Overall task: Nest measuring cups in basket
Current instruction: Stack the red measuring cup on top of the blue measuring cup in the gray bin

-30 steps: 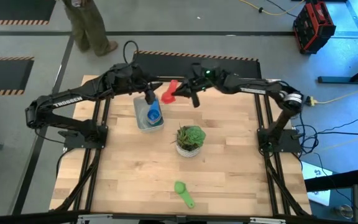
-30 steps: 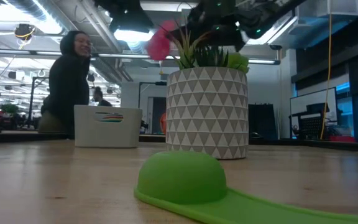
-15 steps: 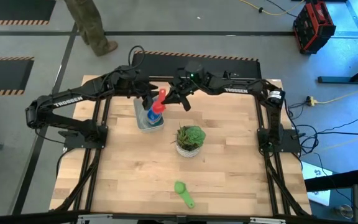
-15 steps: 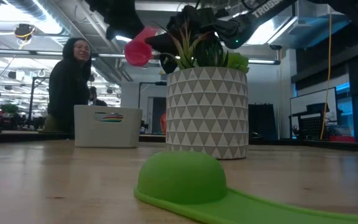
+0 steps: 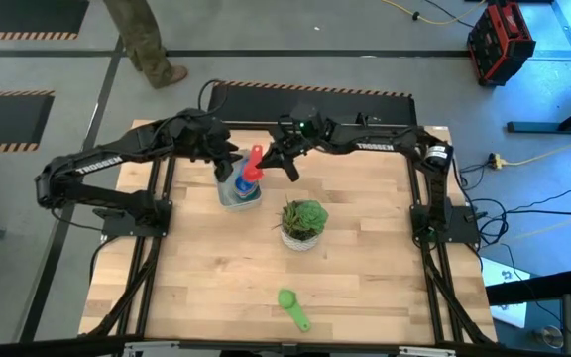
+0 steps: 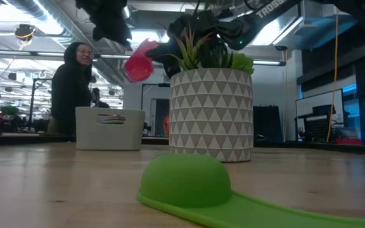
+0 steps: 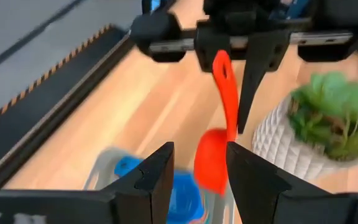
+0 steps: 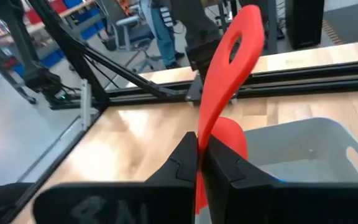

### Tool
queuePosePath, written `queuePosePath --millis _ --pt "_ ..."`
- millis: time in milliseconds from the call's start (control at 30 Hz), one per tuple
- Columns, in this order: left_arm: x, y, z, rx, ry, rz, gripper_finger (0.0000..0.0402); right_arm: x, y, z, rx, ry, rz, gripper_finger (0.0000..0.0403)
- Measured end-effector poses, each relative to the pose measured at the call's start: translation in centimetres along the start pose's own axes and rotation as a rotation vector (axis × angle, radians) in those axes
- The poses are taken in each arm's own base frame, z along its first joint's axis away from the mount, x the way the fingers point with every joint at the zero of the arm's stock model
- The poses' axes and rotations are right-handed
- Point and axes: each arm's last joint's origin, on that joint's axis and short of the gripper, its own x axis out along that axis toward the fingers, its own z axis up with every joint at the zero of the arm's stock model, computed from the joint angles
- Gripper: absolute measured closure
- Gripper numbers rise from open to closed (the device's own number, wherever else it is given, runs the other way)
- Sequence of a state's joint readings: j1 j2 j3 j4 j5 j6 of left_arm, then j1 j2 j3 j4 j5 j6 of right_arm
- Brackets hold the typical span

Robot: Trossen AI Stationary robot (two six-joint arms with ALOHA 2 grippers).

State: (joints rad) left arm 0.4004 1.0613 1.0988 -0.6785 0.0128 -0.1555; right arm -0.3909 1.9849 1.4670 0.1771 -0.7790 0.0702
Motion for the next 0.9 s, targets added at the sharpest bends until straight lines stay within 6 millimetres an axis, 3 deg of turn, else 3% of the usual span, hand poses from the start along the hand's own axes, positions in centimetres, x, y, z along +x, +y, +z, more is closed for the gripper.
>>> queuePosePath --millis 233,567,900 --pt "-1.7 0.2 -0.7 -0.001 0.012 0.048 0.0263 2.1 -1.1 -2.1 0.032 0.01 -0.011 0.0391" --pt "-2.0 0.3 -0.7 -0.003 0.002 0.054 0.0263 5.0 -3.8 -5.1 0.188 0.011 -0.006 0.0391" --pt "-2.0 0.3 -0.7 -0.001 0.002 0.054 0.0263 5.1 -4.8 -5.6 0.333 0.016 0.006 0.0391"
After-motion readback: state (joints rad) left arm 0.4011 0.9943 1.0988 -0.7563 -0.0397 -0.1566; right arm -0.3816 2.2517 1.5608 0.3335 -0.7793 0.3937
